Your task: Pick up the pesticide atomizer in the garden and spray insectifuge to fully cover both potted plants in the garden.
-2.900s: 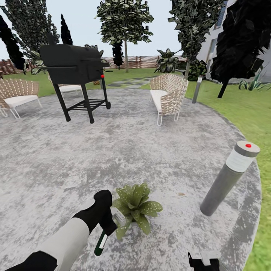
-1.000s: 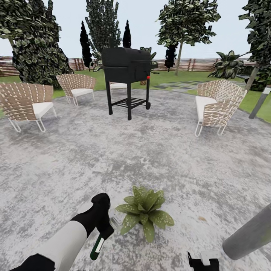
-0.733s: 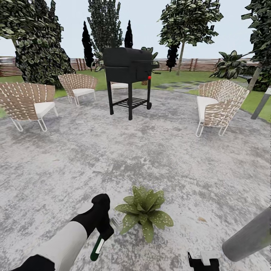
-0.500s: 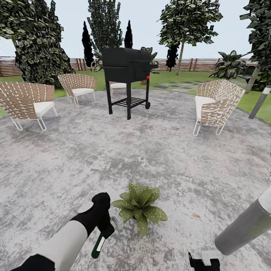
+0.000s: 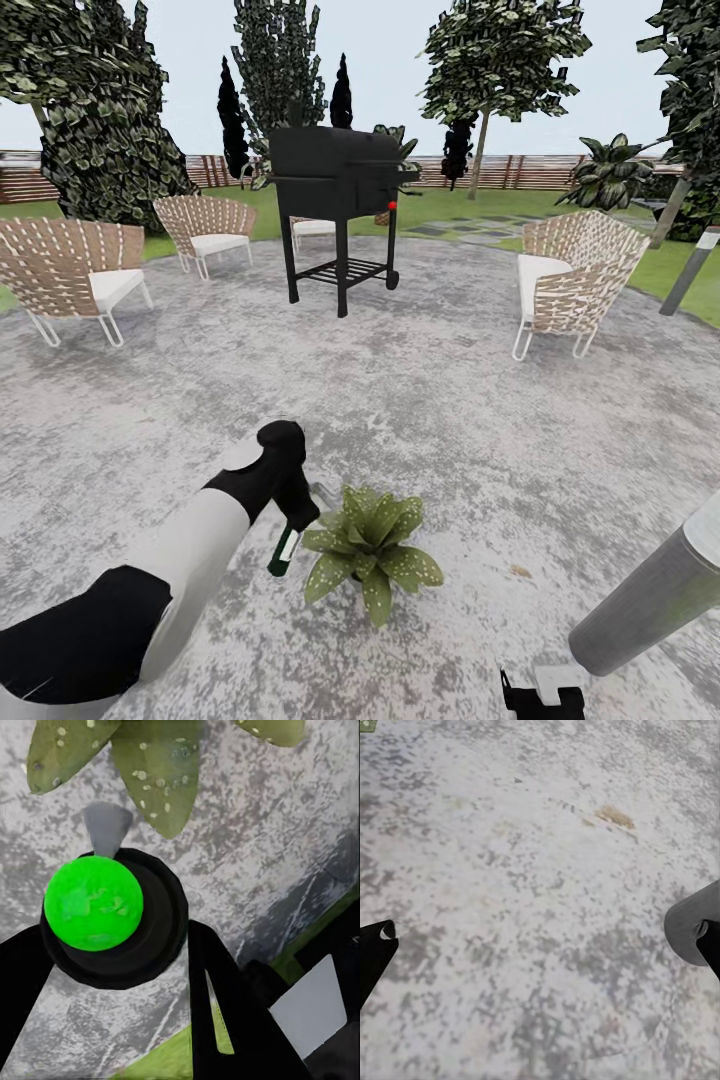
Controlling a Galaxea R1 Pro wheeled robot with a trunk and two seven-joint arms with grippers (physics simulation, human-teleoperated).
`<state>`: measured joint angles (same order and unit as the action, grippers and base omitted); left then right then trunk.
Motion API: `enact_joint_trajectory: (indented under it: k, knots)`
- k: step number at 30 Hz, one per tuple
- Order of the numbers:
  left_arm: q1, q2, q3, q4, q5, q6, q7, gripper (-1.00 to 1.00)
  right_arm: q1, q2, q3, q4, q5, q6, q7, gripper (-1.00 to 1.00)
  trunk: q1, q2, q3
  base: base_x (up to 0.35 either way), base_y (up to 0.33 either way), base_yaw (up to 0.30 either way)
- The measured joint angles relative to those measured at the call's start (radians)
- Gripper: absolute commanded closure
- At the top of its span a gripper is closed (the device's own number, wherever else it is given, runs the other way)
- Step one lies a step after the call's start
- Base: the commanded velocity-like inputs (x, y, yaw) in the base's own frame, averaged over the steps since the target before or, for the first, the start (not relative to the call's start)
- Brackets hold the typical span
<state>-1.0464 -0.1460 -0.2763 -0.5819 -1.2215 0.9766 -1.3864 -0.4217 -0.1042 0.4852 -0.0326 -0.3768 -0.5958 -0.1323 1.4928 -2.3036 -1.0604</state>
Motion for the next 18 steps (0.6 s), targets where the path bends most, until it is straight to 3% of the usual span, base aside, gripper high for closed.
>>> enact_joint_trajectory:
  k: [2,4,7,13,18]
  knots:
    - [-0.015,-0.003,0.001,-0.001,-0.058,-0.006,-0.103,1.0,0.0,0.0,0.0,0.0,0.0,0.0,0.0,-1.0,0.0,0.0,0.0,0.0,0.0,0.0]
    - [-0.019,-0.005,0.001,-0.003,-0.086,-0.009,-0.164,1.0,0.0,0.0,0.0,0.0,0.0,0.0,0.0,-1.0,0.0,0.0,0.0,0.0,0.0,0.0]
    - [-0.018,-0.007,-0.011,-0.003,-0.094,-0.011,-0.174,1.0,0.0,0.0,0.0,0.0,0.0,0.0,0.0,-1.0,0.0,0.0,0.0,0.007,0.0,0.0]
    - [-0.011,-0.014,-0.149,-0.003,-0.096,-0.013,-0.174,1.0,0.0,0.001,-0.001,-0.001,-0.002,0.0,-0.001,-1.0,-0.001,0.0,0.0,0.234,0.0,0.0]
    - [-0.01,-0.019,-0.175,-0.005,-0.096,-0.012,-0.174,1.0,0.0,0.001,-0.001,-0.001,-0.002,0.0,-0.001,-1.0,0.0,0.0,0.0,0.176,0.0,0.0]
